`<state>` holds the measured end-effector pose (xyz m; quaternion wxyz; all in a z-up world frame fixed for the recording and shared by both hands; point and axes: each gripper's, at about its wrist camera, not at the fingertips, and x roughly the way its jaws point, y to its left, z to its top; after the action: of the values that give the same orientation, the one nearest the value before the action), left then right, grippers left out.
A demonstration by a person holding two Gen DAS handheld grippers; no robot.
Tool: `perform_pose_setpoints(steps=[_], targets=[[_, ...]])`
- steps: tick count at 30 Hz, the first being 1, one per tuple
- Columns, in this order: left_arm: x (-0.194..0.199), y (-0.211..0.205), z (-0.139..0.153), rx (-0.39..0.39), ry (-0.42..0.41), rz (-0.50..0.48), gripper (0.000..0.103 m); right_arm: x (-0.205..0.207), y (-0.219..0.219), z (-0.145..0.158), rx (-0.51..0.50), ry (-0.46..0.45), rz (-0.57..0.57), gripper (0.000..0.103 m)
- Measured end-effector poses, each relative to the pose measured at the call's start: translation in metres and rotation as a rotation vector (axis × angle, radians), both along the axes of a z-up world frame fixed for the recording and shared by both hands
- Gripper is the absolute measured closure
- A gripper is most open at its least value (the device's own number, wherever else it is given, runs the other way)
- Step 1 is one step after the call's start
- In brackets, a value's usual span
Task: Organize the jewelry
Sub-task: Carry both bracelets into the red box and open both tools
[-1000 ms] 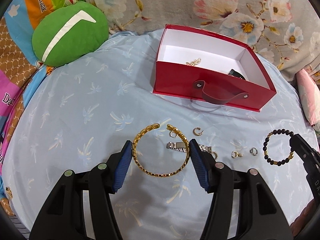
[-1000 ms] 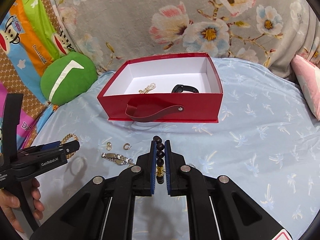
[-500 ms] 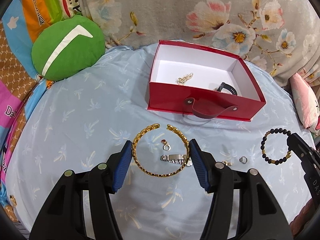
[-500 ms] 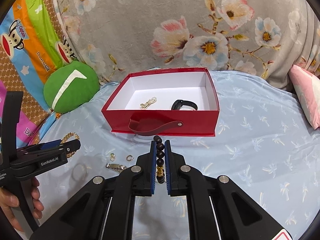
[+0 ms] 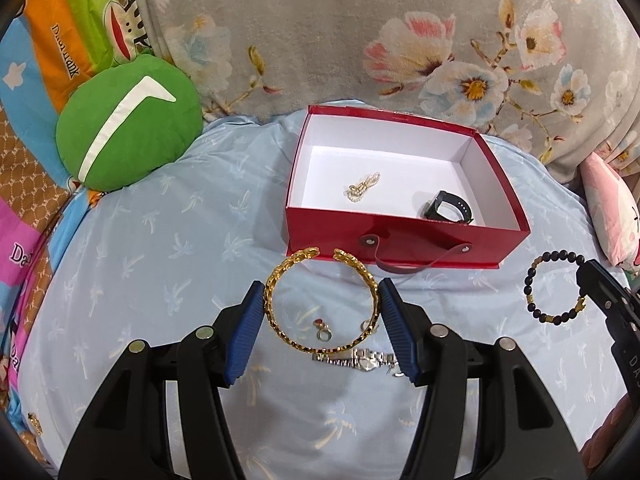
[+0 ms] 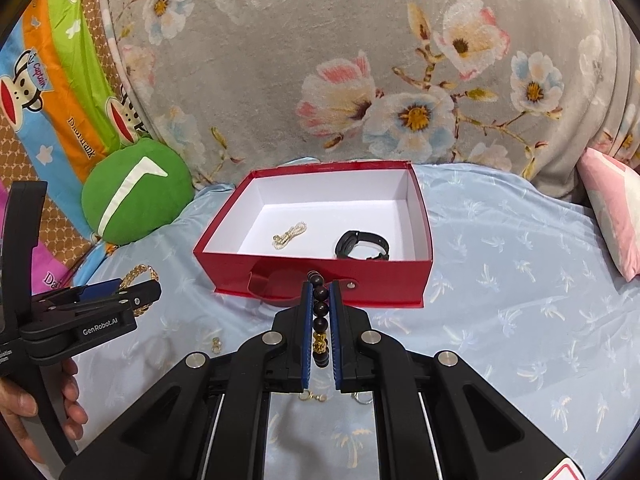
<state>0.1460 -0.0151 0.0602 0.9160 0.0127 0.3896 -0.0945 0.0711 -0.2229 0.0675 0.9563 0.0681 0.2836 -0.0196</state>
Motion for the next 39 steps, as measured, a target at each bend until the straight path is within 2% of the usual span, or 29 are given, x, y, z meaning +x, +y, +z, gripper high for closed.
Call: perform_pose_setpoints(steps=[8,26,39], targets=[[0.029,-0.008,0.004,0.016,-0.014,0.012,0.047,0.027,-0.012,0.005,0.006,-0.01,-0.007,0.096],[0.123,-0.042,0.016,0.035,-0.058,0.015,0.047,0.131,-0.044,0.016,-0.017,-0.03,-0.038,0.096],[0.175,-0.073,0.0,0.057,-0.04,0.003,0.047,0.189,-0.056,-0.003,-0.027,0.015,-0.05,0.096]])
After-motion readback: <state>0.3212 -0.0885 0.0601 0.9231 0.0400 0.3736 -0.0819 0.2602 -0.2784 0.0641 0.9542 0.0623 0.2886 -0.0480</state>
